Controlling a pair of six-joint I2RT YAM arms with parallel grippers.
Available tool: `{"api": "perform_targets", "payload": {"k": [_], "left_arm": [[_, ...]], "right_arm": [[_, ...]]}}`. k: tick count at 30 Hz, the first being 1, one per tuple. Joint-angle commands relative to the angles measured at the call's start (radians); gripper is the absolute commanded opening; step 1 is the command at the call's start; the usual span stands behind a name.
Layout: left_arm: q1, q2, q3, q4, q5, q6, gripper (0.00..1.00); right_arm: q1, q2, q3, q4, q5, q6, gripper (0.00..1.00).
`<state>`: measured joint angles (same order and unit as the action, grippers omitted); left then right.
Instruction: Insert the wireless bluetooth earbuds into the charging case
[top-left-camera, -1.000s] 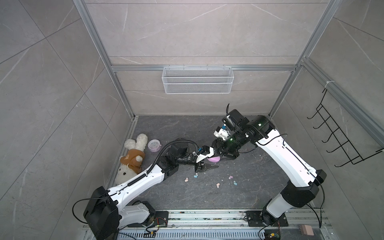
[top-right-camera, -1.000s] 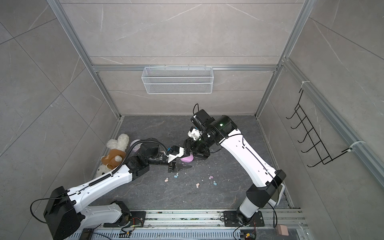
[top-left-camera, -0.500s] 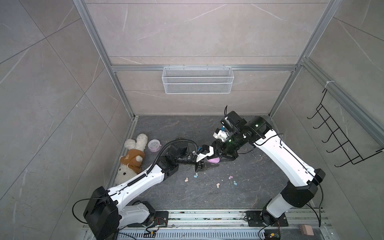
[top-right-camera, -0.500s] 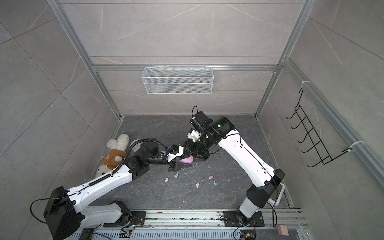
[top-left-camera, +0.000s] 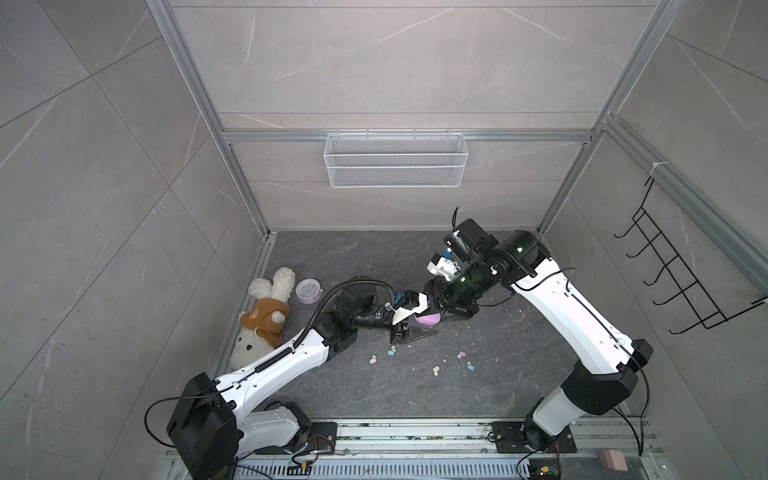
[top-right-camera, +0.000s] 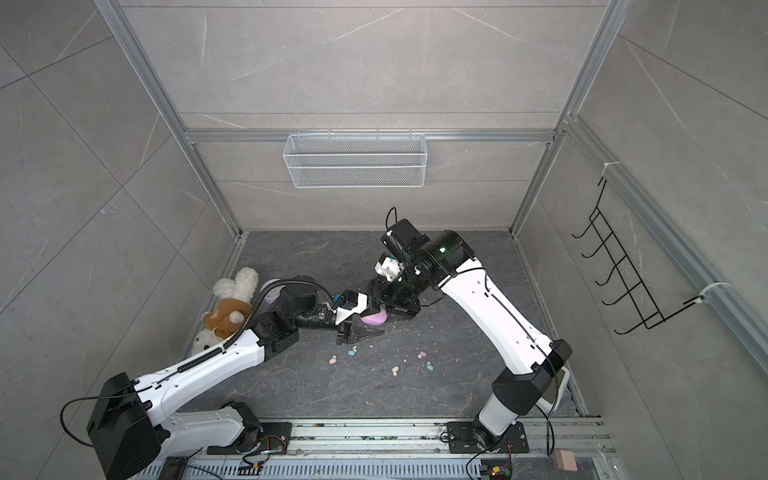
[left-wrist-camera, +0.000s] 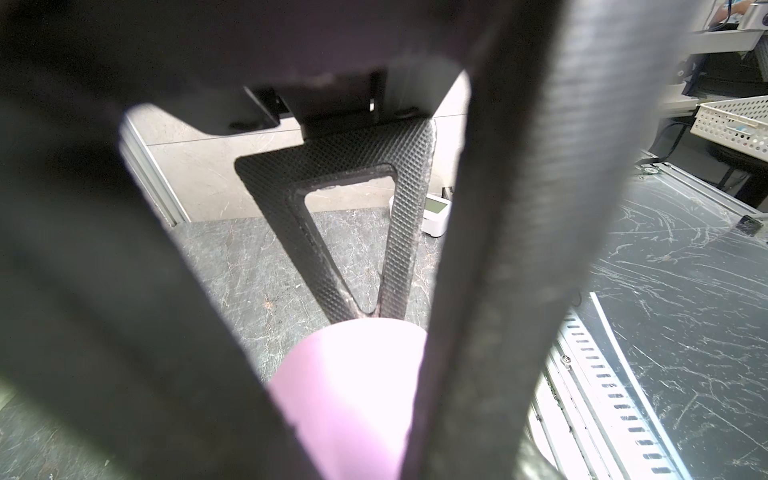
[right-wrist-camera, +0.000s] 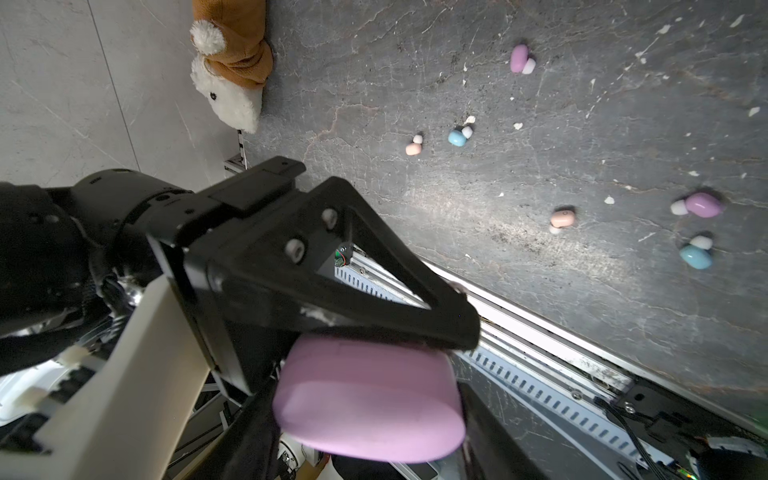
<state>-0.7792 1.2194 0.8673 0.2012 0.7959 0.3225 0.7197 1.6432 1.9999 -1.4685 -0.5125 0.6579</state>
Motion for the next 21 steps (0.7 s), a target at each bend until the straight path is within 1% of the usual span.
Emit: {"api": "perform_targets", "payload": {"k": [1,3,8,12,17,21], "left_arm": [[-0.006,-0.025,0.025,0.003,0.038,0.013,0.55],[-0.006,-0.025,0.024,0.005,0.039,0.011,0.55],[-0.006,-0.025,0.027,0.007,0.035,0.004,0.49],[-0.006,-0.022,0.026,0.001,0.034,0.006,0.48],[-0.006,-0.021,0.03,0.0,0.035,0.004,0.42],[-0.006,-0.015,0.036,-0.008,0.035,0.0,0.4]], "right_arm": [[0.0,-0.002,-0.017,0.007,0.026,-0.024,0.47],[0.001,-0.001,-0.022,0.007,0.028,-0.026,0.47],[0.003,-0.002,-0.029,0.009,0.035,-0.024,0.46],[0.004,0.0,-0.018,0.011,0.034,-0.019,0.46],[0.003,0.003,-0.016,0.007,0.036,-0.023,0.46],[0.005,0.0,-0.029,0.007,0.037,-0.027,0.46]]}}
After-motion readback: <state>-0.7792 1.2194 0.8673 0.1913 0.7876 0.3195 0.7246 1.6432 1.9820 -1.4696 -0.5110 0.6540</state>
